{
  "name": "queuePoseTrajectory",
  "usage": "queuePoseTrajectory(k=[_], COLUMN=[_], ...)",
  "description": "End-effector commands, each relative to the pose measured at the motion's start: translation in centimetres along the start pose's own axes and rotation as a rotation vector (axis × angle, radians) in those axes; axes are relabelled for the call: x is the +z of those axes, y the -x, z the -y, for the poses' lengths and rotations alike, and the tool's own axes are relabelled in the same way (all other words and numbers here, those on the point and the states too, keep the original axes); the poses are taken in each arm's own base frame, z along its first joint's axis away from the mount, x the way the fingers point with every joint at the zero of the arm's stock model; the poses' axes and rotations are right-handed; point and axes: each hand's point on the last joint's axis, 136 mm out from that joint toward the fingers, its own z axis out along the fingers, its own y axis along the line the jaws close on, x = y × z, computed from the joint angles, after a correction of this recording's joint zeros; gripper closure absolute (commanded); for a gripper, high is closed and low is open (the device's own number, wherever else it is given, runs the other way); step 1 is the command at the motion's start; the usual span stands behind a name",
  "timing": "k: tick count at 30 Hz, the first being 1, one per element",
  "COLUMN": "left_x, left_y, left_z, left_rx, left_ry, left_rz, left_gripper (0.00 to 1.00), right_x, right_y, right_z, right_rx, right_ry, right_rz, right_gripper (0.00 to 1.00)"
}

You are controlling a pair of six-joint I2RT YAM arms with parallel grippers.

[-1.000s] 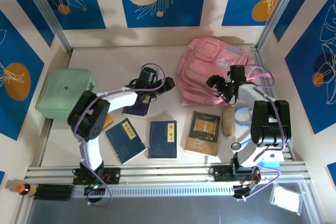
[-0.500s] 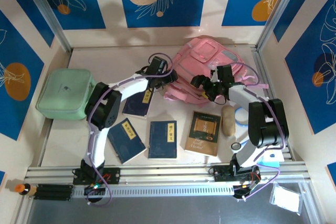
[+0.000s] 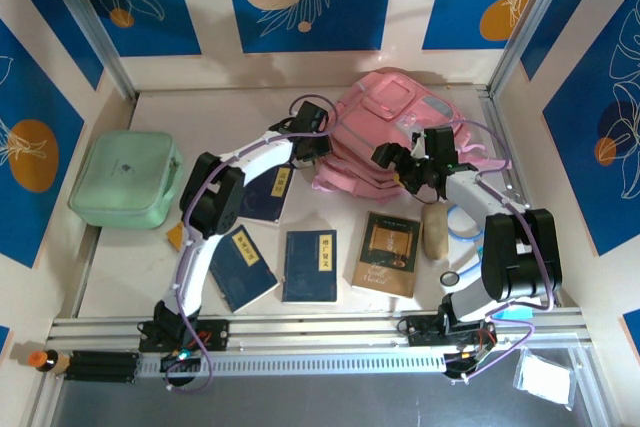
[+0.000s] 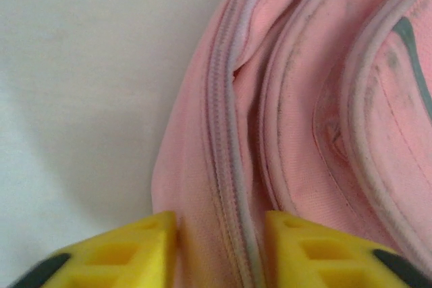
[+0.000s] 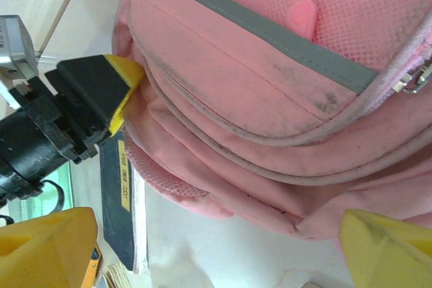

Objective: Pack the student bag

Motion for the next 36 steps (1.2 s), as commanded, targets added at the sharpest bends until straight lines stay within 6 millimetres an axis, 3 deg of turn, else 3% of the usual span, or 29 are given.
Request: queuePoseTrajectory(k=[1,7,14,19,22,30,36], left_x=[-1.3,-5.6,-10.5,-14.1,-15.7,-15.8,-15.2], left_y=[1.0,5.1,8.2,8.5,8.3,7.5,7.1], left_z=[0.5,0.7,-1.0,-2.6,-4.2,-7.5,-7.8], left_rx=[0.015,0.059,0.075,0.091,0.107,0.099,0.098], left_ry=[0.016,0.044,0.063,0.096,0.128,0.145,0.141], left_rz=[0.027,0.159,0.217,0.222,0.228,0.189,0.168], left_gripper=[0.76,0.99,1.00,1.00,1.00,1.00,1.00], right_x=[-0.6,-1.1,-2.2,-2.4,-2.0,1.2,2.8], right_y=[-0.2,0.0,1.0,1.9,2.7,4.4,3.3], right_z=[0.4,0.7,2.4,5.9,6.9,5.7,5.5], right_rx=[-0.008,0.002,0.077,0.217,0.276,0.303,0.321], right_ry=[-0.016,-0.023,-0.038,-0.105,-0.083,0.017,0.010], right_rz=[0.008,0.029,0.070,0.080,0.071,-0.027,-0.069], right_gripper=[0.07,0.07,0.07,0.11,0.16,0.46,0.49])
